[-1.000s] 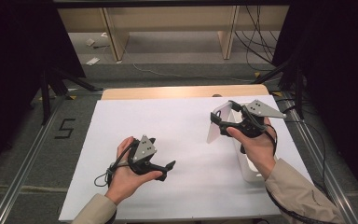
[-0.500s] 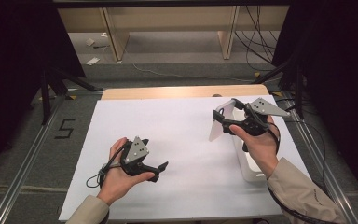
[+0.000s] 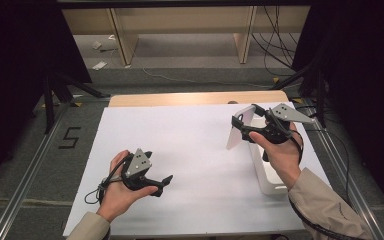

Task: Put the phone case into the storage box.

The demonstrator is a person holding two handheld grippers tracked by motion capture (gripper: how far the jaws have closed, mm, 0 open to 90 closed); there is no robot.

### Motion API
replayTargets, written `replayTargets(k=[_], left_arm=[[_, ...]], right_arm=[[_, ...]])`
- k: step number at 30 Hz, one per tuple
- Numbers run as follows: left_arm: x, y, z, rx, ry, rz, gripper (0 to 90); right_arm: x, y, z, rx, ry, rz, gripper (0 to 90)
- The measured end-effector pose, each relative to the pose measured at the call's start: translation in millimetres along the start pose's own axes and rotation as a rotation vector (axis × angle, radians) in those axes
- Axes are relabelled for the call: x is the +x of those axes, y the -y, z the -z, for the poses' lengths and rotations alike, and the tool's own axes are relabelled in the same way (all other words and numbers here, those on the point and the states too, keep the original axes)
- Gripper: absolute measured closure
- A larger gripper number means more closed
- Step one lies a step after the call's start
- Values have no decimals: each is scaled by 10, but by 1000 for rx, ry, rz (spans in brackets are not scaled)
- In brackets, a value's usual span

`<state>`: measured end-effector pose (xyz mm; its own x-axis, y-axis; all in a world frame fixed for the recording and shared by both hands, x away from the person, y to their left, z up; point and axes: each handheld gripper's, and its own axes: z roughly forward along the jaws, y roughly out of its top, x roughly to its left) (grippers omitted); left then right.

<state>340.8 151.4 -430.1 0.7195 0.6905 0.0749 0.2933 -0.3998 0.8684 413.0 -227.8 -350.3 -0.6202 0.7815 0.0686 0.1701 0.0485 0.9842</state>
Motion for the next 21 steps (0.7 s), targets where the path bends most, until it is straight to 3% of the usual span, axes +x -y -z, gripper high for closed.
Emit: replayTargets(k=[21], left_arm=[[10, 44, 14, 6, -5, 7, 2]], right_arm=[[-138, -46, 62, -6, 36, -19, 178]])
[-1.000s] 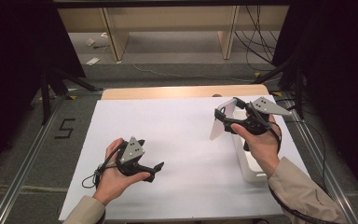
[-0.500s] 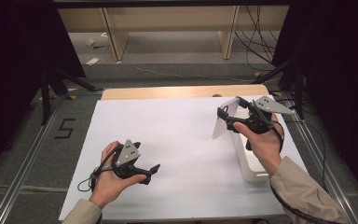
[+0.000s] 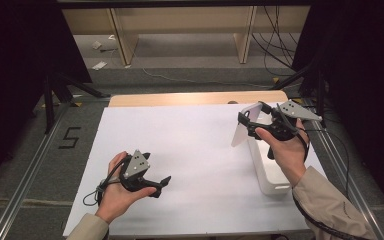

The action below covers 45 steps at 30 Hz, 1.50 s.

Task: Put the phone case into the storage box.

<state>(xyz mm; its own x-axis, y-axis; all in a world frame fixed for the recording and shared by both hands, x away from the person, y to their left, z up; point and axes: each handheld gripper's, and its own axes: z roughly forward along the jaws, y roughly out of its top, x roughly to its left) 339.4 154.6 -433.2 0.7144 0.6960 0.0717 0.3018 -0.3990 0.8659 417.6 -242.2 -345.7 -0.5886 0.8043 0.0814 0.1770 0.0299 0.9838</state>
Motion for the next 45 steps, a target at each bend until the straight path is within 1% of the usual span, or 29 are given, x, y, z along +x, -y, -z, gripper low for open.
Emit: replayTargets(k=[27, 38, 45], left_arm=[[15, 13, -4, 2, -5, 5, 2], [23, 17, -4, 2, -7, 6, 2], [27, 19, -3, 2, -8, 7, 2]], right_arm=[[-184, -90, 102, -19, 59, -16, 178], [-290, -136, 166, -35, 92, -23, 178], [-357, -152, 199, -42, 109, -35, 178]])
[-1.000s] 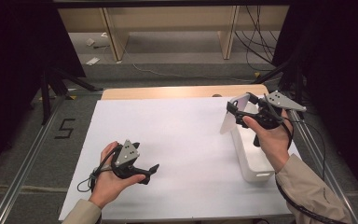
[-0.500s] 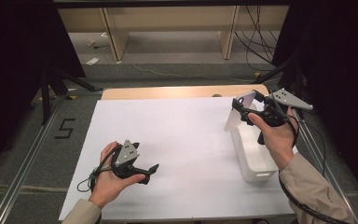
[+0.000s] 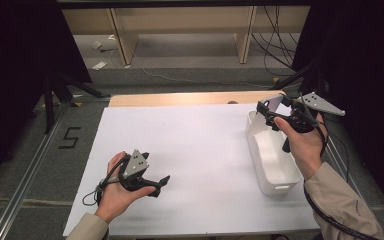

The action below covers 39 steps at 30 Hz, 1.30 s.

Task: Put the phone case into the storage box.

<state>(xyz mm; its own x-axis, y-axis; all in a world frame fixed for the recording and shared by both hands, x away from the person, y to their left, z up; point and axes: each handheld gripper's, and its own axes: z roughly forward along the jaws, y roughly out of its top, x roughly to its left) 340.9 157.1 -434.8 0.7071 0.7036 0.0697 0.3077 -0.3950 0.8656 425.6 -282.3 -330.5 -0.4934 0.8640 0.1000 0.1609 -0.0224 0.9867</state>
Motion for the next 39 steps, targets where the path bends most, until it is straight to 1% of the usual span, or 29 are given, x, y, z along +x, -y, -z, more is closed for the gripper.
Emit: replayTargets(k=[13, 21, 26, 34, 39], left_arm=[[14, 5, 4, -1, -5, 5, 2], [15, 7, 1, 1, -5, 4, 2], [12, 4, 2, 0, -5, 3, 2], [16, 6, 2, 0, -5, 4, 2], [15, 5, 1, -1, -5, 4, 2]], right_arm=[[-116, -29, 42, -9, 34, -8, 178], [-169, -29, 50, 4, 64, -1, 178], [-212, -21, 52, 11, 75, -5, 178], [-285, -21, 62, 27, 90, -17, 178], [-303, -11, 55, 38, 93, -20, 178]])
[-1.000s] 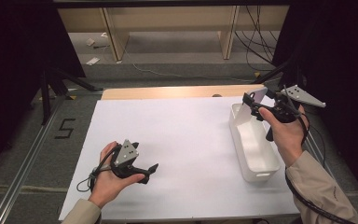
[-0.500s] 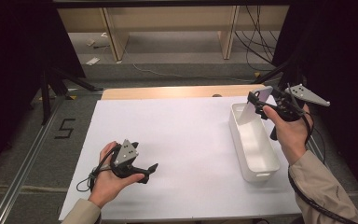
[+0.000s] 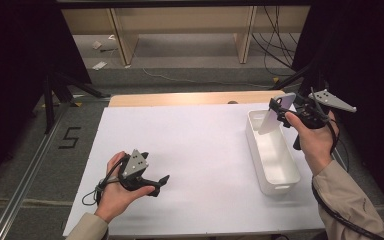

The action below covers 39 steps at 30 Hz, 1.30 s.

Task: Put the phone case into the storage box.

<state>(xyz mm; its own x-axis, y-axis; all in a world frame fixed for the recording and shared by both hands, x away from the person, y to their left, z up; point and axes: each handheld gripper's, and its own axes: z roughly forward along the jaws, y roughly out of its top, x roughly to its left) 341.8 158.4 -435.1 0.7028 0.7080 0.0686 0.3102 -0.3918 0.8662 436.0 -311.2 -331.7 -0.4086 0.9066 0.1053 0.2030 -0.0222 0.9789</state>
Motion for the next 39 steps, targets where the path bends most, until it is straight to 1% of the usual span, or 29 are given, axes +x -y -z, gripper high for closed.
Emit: replayTargets(k=[5, 11, 22, 35, 39], left_arm=[[4, 2, 1, 5, -1, -6, 2], [4, 2, -1, 2, -1, -3, 2], [1, 3, -6, 3, -2, -3, 2], [4, 5, -8, 4, -2, -4, 2], [4, 3, -7, 3, -3, -3, 2]], right_arm=[[-20, 1, -4, 12, -1, -1, 178], [-40, 8, -18, 27, 1, 4, 178], [-46, 20, -47, 51, -7, 25, 178], [-40, 23, -88, 68, -18, 52, 178], [-40, 10, -101, 69, -12, 57, 178]])
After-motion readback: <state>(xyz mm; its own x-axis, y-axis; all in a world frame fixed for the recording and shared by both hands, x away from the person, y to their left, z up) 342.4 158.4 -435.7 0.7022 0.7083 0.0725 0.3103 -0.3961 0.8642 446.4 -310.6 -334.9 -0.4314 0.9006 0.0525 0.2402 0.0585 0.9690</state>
